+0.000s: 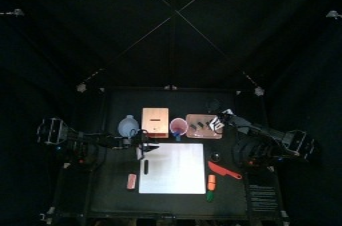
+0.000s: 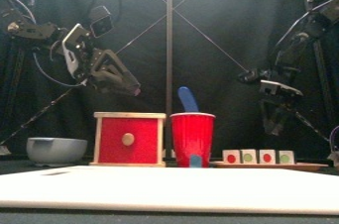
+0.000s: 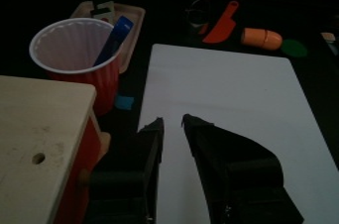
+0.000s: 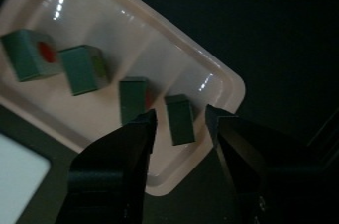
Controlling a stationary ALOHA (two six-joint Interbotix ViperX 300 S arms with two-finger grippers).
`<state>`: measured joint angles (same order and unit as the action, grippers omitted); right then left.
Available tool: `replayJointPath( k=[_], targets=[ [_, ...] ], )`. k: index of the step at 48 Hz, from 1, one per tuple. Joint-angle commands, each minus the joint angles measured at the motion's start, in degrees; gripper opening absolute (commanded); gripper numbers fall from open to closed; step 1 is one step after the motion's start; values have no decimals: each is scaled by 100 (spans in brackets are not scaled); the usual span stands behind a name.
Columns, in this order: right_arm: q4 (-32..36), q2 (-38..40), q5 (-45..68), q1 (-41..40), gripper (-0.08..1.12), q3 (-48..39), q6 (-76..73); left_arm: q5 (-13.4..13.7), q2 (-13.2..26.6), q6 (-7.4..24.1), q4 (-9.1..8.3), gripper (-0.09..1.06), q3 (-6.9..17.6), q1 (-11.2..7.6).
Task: Place sushi on board then cut the sushi with the knife then place the pieces on the plate
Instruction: Place the 4 sushi pieces on the plate
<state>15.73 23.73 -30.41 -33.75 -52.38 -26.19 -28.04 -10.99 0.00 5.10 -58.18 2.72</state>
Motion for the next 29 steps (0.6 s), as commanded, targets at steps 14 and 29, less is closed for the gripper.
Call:
replayJointPath(
  k=[14,29],
  targets=[
    [439,888,958,1116,81,79,-53,-26,-97,26,-9,67,26,-9],
    [650,844,1564,1046,81,35,9,-26,-97,18,0,67,0,35]
  ],
)
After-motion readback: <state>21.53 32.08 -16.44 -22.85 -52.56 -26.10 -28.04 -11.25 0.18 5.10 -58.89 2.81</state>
